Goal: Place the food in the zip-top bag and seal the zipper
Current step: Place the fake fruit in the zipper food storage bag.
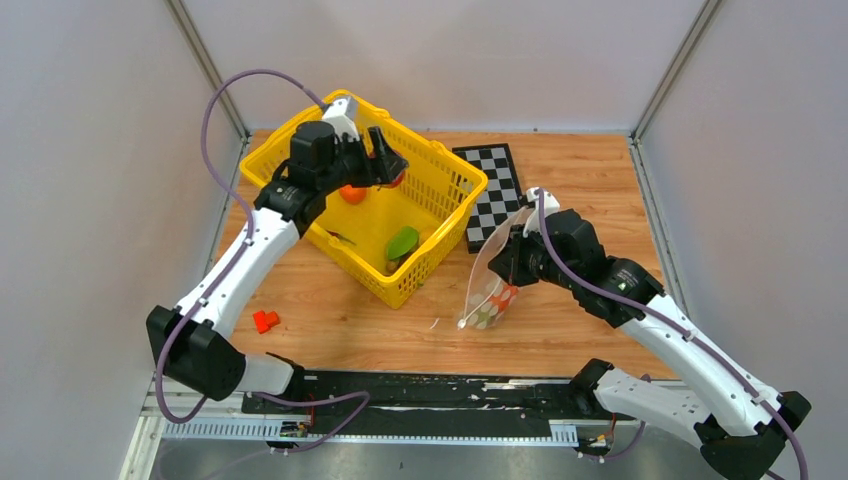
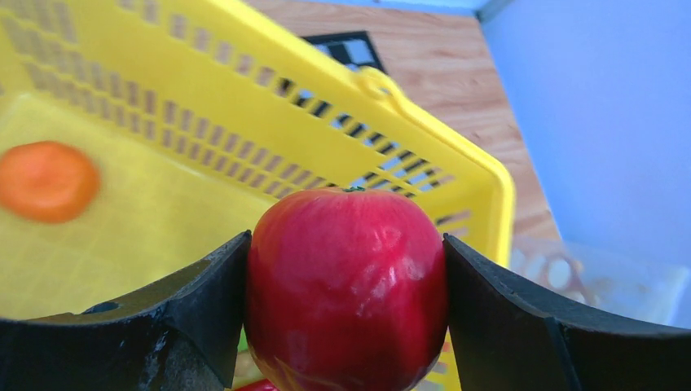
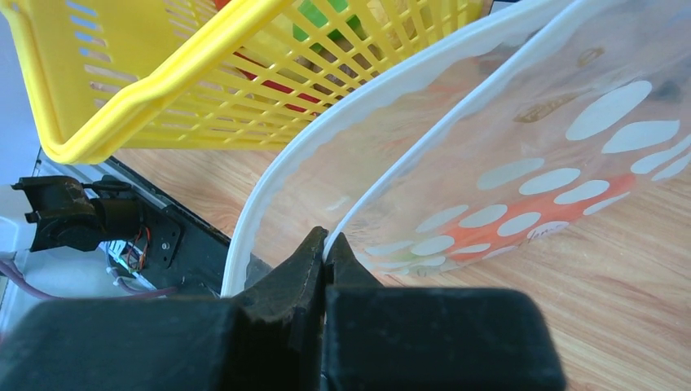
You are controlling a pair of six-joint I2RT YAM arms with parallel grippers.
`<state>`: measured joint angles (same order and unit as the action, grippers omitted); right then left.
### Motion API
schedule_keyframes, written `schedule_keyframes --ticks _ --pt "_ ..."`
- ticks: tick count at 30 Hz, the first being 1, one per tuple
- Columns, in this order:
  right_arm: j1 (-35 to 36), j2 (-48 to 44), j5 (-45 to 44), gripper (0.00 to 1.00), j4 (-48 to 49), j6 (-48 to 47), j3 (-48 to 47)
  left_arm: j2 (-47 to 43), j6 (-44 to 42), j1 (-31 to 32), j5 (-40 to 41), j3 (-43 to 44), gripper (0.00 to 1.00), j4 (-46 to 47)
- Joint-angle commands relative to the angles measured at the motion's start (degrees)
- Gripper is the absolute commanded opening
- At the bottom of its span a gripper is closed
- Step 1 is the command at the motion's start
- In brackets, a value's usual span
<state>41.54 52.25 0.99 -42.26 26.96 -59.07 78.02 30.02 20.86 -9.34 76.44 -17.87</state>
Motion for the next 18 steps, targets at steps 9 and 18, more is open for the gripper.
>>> schedule_keyframes --ticks 9,18 --pt "-0.7 2.1 -2.8 0.00 5.9 4.5 0.1 -10.1 -7.8 20.2 -5.0 -6.7 0.44 17.5" --pt "-3.3 0.9 -3.2 0.00 9.6 8.5 1.2 -12.0 -2.5 29.4 -13.5 -14.7 0.47 31.9"
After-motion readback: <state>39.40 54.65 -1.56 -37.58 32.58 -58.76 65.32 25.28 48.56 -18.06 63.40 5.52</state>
